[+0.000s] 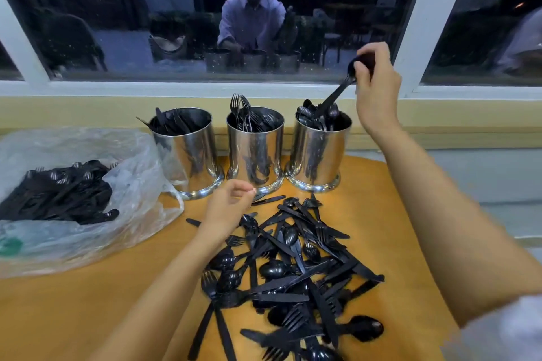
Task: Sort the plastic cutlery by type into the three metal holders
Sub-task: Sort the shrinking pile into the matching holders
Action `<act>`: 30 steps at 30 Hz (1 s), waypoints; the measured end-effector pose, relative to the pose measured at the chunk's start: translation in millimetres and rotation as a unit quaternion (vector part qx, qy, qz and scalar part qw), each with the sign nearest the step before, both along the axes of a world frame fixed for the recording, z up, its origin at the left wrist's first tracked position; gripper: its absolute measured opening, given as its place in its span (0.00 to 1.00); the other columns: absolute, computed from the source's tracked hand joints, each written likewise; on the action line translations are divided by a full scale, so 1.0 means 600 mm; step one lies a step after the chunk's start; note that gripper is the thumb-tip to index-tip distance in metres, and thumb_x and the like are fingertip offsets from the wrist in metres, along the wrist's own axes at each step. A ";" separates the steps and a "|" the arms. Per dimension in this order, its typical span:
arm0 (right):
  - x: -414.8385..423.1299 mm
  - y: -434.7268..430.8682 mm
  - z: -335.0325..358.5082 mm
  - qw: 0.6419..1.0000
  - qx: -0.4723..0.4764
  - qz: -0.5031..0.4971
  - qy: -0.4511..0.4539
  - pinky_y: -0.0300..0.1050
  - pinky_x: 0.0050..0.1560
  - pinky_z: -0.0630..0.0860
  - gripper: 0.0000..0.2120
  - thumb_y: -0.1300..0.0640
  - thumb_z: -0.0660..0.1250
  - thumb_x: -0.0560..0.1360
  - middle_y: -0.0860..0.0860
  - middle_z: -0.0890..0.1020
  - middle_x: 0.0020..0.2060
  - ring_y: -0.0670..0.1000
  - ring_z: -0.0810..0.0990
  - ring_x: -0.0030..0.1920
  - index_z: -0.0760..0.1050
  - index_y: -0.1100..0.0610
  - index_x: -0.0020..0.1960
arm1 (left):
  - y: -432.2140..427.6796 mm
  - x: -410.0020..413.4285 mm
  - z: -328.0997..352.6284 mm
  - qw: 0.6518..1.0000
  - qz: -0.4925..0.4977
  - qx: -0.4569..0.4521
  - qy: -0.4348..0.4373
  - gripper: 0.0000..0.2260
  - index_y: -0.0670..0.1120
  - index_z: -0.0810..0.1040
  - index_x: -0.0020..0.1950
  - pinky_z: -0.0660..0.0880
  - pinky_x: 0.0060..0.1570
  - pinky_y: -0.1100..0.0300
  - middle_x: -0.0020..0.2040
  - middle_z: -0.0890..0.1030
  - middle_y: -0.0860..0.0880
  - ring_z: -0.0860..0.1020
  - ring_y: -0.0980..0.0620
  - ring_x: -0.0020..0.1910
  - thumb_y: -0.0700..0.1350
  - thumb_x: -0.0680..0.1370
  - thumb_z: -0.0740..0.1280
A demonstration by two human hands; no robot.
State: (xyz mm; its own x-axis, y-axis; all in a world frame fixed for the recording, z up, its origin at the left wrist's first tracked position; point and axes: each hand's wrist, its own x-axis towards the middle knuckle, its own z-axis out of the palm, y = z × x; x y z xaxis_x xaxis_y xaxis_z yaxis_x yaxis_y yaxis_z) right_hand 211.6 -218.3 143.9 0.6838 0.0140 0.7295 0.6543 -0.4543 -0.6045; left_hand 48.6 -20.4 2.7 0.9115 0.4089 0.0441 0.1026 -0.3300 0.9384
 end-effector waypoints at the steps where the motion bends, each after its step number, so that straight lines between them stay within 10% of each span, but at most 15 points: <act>1: 0.018 0.000 0.014 1.000 -0.013 -0.015 -0.010 0.31 0.36 0.64 0.08 0.64 0.57 0.80 0.49 0.74 0.43 0.47 0.69 0.39 0.70 0.62 0.58 | 0.000 0.008 -0.009 1.000 -0.007 0.028 0.002 0.03 0.50 0.77 0.49 0.77 0.54 0.56 0.48 0.80 0.50 0.79 0.51 0.50 0.42 0.80 0.67; 5: 0.081 0.022 -0.005 0.991 -0.085 -0.021 0.097 0.43 0.36 0.64 0.05 0.59 0.54 0.82 0.47 0.73 0.40 0.42 0.70 0.38 0.68 0.57 0.53 | -0.014 0.040 -0.037 0.994 -0.036 0.101 0.008 0.04 0.48 0.77 0.52 0.75 0.49 0.67 0.48 0.78 0.52 0.77 0.55 0.48 0.40 0.80 0.66; 10: 0.125 0.032 -0.087 0.896 -0.396 -0.011 0.201 0.53 0.56 0.70 0.19 0.50 0.64 0.80 0.60 0.79 0.59 0.62 0.73 0.60 0.70 0.59 0.66 | -0.028 0.063 -0.050 0.990 -0.056 0.127 0.005 0.05 0.49 0.77 0.50 0.73 0.48 0.70 0.46 0.77 0.56 0.75 0.60 0.47 0.39 0.80 0.66; 17: 0.035 0.013 -0.078 0.963 -0.263 0.014 0.058 0.44 0.62 0.64 0.21 0.54 0.68 0.77 0.53 0.75 0.62 0.55 0.67 0.64 0.71 0.56 0.68 | 0.006 0.061 -0.058 0.982 -0.026 0.189 0.004 0.06 0.49 0.78 0.50 0.71 0.42 0.72 0.46 0.79 0.54 0.76 0.58 0.45 0.38 0.80 0.66; 22: -0.095 -0.013 -0.194 0.934 -0.282 0.120 0.184 0.40 0.56 0.72 0.08 0.58 0.68 0.77 0.45 0.78 0.50 0.45 0.73 0.51 0.78 0.55 0.57 | 0.024 0.030 -0.077 0.966 -0.026 0.253 0.036 0.08 0.42 0.81 0.57 0.69 0.53 0.65 0.53 0.80 0.49 0.75 0.54 0.52 0.38 0.79 0.67; 30: -0.155 -0.025 -0.319 0.903 -0.289 0.108 0.300 0.45 0.64 0.68 0.15 0.57 0.69 0.77 0.50 0.78 0.60 0.51 0.72 0.62 0.76 0.53 0.63 | 0.009 -0.019 -0.098 0.959 -0.071 0.270 0.053 0.08 0.44 0.82 0.57 0.68 0.59 0.61 0.55 0.81 0.49 0.75 0.52 0.57 0.41 0.79 0.69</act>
State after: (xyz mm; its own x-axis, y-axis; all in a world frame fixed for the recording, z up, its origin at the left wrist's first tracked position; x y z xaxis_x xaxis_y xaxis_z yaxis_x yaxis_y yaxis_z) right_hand 118.7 -233.4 -47.6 0.8891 0.4542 0.0571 0.3991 -0.7078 -0.5828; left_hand 37.4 -14.8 -56.4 0.9673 0.2246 0.1179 0.1069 -0.7823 0.6136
